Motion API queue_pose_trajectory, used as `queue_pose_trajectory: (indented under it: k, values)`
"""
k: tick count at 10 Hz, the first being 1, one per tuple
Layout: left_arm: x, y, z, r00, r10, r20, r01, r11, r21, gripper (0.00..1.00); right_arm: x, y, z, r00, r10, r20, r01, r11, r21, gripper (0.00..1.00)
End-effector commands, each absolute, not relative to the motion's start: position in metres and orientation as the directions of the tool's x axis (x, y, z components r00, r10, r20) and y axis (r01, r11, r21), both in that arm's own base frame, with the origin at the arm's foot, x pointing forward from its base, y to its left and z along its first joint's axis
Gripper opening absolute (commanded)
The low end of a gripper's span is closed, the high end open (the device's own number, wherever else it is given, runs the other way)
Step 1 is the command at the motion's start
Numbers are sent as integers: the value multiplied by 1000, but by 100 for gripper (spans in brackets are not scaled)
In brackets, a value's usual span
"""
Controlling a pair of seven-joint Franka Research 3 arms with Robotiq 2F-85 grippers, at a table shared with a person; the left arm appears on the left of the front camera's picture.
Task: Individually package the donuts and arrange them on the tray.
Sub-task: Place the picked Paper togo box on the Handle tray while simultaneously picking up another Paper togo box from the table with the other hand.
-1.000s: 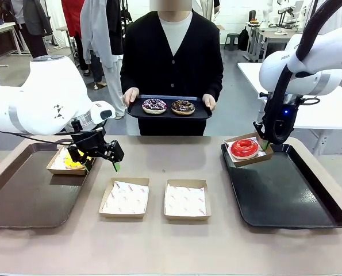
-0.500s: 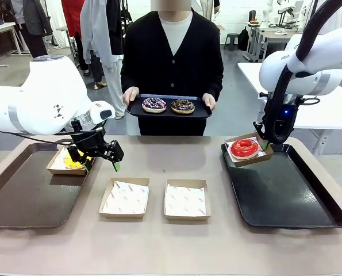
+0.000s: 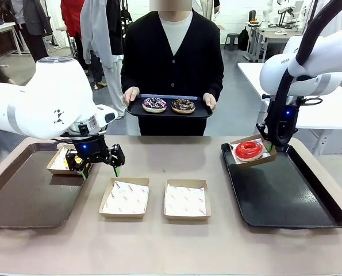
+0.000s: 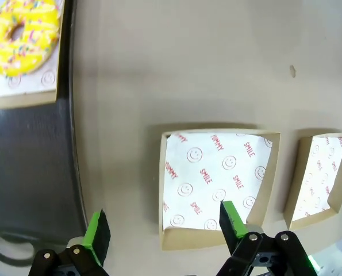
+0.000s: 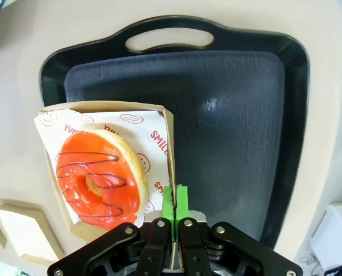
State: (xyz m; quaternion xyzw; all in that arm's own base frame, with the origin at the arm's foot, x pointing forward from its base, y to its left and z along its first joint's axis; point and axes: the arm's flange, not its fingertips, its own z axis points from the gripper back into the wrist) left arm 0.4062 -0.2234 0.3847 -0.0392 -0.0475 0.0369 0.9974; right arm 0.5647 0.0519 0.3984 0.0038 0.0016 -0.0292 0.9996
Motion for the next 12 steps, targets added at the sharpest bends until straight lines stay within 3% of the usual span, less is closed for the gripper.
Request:
queue_pose_trajectory:
  k: [1, 4, 12]
  values:
    - [403, -238, 382, 986, 156, 53, -154, 988, -32, 100, 578, 52, 394, 996, -90, -13, 90, 996, -26, 1]
    - [411, -254, 360, 965, 260, 40, -261, 965, 25, 100, 588, 51, 376, 995, -99, -31, 99, 995, -17, 1]
    - [424, -252, 339, 956, 294, 16, -294, 955, 45, 100, 593, 62, 371, 996, -87, -13, 87, 996, 7, 1]
